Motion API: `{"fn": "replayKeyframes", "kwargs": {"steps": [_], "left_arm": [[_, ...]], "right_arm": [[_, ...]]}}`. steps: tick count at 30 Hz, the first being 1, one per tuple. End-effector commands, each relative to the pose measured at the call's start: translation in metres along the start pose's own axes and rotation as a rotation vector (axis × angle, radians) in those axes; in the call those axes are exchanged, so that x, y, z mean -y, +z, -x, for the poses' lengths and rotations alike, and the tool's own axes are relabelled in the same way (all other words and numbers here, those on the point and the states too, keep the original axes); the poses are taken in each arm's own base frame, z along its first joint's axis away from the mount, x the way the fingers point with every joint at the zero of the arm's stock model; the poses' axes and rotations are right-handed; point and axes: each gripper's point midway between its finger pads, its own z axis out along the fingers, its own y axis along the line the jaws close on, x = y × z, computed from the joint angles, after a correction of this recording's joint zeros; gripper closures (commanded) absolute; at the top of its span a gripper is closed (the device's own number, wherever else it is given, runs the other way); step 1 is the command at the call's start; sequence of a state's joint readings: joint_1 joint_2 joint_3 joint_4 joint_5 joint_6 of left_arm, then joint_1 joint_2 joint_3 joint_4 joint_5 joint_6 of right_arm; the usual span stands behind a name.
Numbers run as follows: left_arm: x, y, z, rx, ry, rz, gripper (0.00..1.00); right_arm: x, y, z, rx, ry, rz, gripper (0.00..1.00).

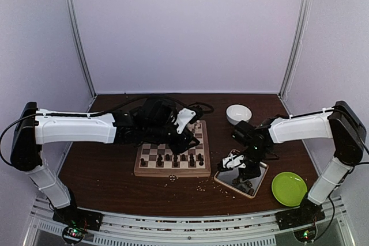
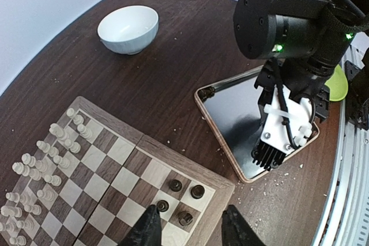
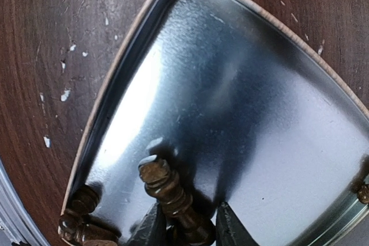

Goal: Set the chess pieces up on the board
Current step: Pick up the queen from the storage box.

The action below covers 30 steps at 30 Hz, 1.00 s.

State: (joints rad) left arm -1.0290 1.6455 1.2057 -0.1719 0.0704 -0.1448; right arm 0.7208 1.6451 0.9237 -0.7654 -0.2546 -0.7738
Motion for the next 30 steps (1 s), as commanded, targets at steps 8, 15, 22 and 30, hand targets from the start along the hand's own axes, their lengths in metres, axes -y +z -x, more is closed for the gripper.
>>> {"fn": "replayKeyframes", "kwargs": {"steps": [8,15,22,30], "left_arm": [[-0.002,-0.004,0.014,0.082,-0.005,0.021,0.63],[0.008,-0.002,0.01,0.226,-0.007,-0.042,0.62],[0.051,0.011,0.027,0.279,-0.008,-0.302,0.59],[0.071,0.026,0.054,0.332,-0.027,-0.437,0.58]], "right_arm": [[0.005,-0.023,0.012,0.098,0.064,-0.02,0.85],[0.007,-0.078,0.036,0.357,0.154,0.037,0.87],[0.012,-0.128,0.058,0.548,0.192,-0.021,0.87],[0.007,-0.155,0.075,0.646,0.19,0.015,0.86]]}}
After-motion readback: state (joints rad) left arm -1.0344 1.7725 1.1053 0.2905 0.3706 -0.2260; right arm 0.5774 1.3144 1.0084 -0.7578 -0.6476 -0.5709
